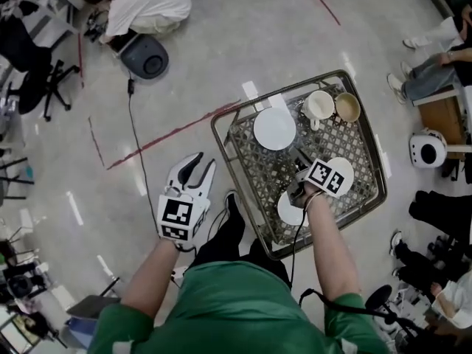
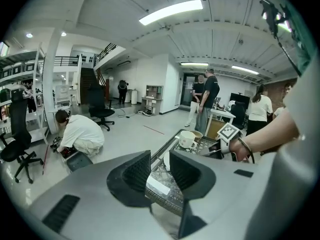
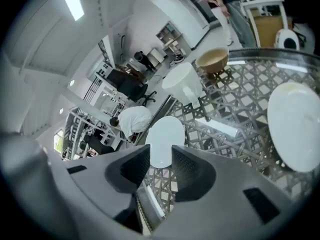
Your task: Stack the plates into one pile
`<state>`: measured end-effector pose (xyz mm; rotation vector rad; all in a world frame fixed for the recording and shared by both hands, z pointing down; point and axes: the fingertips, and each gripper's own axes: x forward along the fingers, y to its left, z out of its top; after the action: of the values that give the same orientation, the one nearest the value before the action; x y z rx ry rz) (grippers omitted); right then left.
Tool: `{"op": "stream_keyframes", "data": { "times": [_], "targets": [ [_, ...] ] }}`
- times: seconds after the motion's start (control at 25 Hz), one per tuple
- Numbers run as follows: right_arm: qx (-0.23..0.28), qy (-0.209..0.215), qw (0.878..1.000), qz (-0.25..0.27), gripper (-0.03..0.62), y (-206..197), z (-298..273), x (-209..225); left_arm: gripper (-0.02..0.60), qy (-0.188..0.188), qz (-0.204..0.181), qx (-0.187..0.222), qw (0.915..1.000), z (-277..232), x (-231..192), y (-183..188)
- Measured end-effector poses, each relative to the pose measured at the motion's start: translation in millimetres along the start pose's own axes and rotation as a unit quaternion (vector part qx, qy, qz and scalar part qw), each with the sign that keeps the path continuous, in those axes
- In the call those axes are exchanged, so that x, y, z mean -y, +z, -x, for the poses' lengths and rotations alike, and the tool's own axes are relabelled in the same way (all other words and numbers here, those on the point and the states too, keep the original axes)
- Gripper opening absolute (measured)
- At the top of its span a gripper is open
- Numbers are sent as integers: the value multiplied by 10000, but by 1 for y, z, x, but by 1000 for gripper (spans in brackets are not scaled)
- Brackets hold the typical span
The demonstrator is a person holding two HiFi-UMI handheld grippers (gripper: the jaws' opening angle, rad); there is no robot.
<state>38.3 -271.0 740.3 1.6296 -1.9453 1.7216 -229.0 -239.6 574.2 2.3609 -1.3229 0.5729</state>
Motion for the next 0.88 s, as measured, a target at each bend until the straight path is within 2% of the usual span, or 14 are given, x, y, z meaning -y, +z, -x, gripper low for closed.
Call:
{"op": "stream_keyframes", "data": {
  "times": [0.12,0.44,0.68,0.88],
  "targets": [
    [-72,10,9989,-453,153,-6,-17,9,126,-2,6,-77,10000,-3,-7,-4],
    [-120,-158,9924,-1212,166,-20,-41,38,126,-52,101,-127,9999,-4,-18,-5],
    [30,66,9900,-1406,156,-15,-60,36,126,25,167,-158,9997,-3,-25,-12],
    [-69,-20,9912,-1322,79,-13,-76,42,126,103,196,-243,9995,-3,-25,-24]
  ]
}}
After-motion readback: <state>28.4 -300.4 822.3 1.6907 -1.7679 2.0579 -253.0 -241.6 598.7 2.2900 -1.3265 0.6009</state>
